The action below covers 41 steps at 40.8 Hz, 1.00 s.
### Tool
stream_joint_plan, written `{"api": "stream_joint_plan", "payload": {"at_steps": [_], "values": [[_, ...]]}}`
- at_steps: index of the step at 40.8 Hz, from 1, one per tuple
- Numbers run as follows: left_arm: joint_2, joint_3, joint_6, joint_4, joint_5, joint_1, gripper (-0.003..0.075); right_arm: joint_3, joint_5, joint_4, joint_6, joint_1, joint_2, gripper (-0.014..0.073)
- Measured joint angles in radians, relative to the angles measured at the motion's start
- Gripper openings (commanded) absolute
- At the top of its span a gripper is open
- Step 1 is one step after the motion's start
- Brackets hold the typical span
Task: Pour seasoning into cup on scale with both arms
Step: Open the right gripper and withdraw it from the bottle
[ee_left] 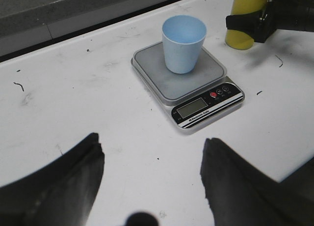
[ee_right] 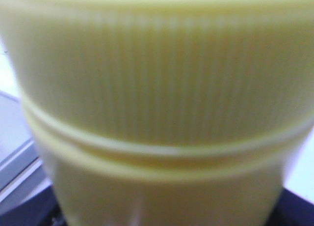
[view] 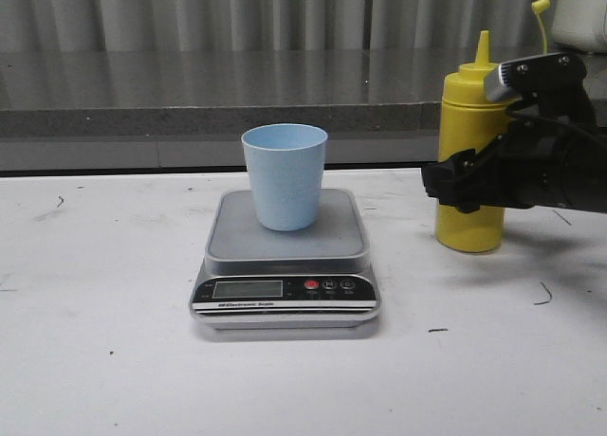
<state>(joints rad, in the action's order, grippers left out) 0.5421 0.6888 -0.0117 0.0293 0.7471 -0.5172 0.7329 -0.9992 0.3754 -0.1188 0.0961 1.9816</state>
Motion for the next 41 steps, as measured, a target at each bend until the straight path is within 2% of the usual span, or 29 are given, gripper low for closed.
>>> {"api": "stream_joint_plan", "payload": {"at_steps": [3,11,20,27,36,38,41], "values": [[0.000,0.000,0.000,0.000,0.000,0.000,0.0419,0.002,-0.014,-0.007,0.002,0.000,0.008,0.0394],[0.000,0.000,0.000,0.000,0.000,0.000,0.0419,0.002,-0.017,-0.012,0.002,0.000,0.010,0.0618],[0.000,0.000,0.000,0.000,0.000,0.000,0.0419,-0.015,0.008,-0.019,0.002,0.000,-0.039,0.0602],[0.000,0.000,0.000,0.000,0.000,0.000,0.0419,-0.084,0.110,-0.019,0.002,0.000,-0.152,0.0602],[0.000,0.000,0.000,0.000,0.000,0.000,0.0419,-0.193,0.326,-0.021,-0.095,0.000,-0.344,0.0602],[0.000,0.000,0.000,0.000,0.000,0.000,0.0419,-0.205,0.404,-0.016,-0.128,0.000,-0.399,0.0602],[0.000,0.000,0.000,0.000,0.000,0.000,0.0419,-0.213,0.596,-0.002,-0.166,0.000,-0.509,0.0602]]}}
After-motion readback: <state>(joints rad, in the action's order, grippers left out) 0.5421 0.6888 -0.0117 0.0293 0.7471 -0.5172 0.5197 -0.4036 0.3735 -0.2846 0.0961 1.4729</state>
